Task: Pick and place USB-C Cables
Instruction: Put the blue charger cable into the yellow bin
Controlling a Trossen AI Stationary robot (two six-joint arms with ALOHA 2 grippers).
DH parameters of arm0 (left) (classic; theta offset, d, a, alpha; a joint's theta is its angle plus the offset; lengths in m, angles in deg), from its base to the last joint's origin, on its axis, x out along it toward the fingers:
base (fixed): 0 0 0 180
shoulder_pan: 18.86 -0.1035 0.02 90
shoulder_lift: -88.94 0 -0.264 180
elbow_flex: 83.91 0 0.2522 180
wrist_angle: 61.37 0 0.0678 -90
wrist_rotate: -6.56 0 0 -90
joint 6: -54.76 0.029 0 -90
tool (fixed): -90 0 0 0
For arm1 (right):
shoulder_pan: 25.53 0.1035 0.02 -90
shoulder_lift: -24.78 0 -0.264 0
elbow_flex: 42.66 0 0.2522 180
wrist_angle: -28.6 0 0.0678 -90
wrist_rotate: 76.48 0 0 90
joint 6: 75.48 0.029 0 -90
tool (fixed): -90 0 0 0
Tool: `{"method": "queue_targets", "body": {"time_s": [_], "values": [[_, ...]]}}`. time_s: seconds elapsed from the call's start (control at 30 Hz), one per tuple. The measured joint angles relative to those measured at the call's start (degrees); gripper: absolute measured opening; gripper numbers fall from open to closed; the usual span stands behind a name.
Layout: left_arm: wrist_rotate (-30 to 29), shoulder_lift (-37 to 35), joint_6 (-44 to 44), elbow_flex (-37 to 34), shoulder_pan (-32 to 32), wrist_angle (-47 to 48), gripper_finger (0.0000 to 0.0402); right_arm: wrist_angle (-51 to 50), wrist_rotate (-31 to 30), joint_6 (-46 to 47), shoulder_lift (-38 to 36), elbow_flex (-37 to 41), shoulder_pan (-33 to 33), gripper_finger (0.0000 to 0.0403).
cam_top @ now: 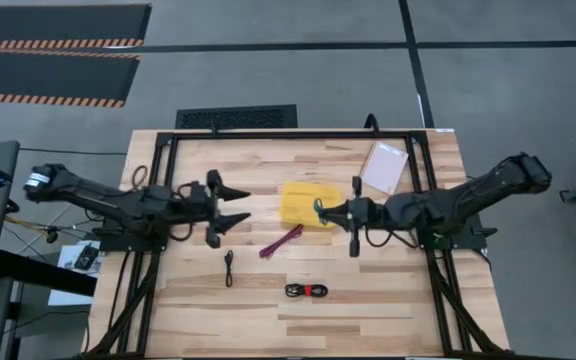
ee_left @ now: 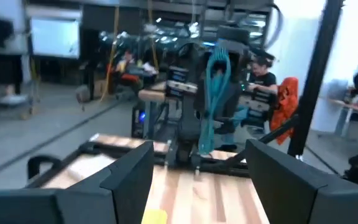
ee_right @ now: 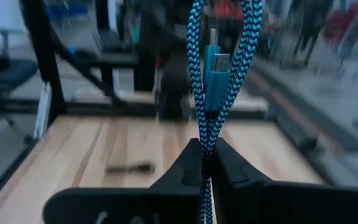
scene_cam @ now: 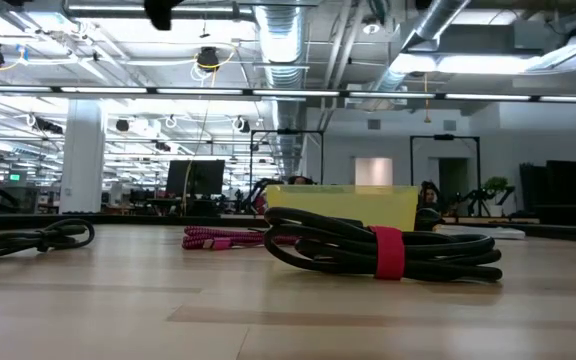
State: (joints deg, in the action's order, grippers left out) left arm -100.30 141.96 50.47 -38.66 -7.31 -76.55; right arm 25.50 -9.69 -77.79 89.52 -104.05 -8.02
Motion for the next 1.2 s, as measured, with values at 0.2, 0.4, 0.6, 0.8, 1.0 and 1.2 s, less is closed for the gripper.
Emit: {"method": "queue_targets", "body": {"time_s": [0.2,0.4,0.6,0.8,1.0,1.2], "values": [[4.13,11.64,3.63,-0.04,-3.21,-15.81,0.0242,11.2,2.54,-4.18,4.85,0.0,-3.15,0.0017],[10.63,20.08,3.17,-0.04,-5.11,-29.16,0.0242,17.99,7.88,-2.44,11.86,0.0,-6.05,0.0024],[13.58,23.9,1.61,-0.04,-5.84,-30.32,0.0242,25.88,11.66,-0.77,16.99,0.0,-7.4,0.0024],[14.07,26.81,0.54,0.71,-5.84,-32.56,0.0242,29.09,13.7,0.45,20.39,-0.07,-8.34,0.0025],[14.75,26.89,0.71,2.86,-5.84,-28.94,0.0242,30.59,14.64,2.35,22.04,-0.04,-8.65,0.0026],[14.82,26.89,0.6,5.42,-5.92,-22.33,0.0242,31.83,16.33,2.45,21.98,-0.09,-8.63,0.0026]]}}
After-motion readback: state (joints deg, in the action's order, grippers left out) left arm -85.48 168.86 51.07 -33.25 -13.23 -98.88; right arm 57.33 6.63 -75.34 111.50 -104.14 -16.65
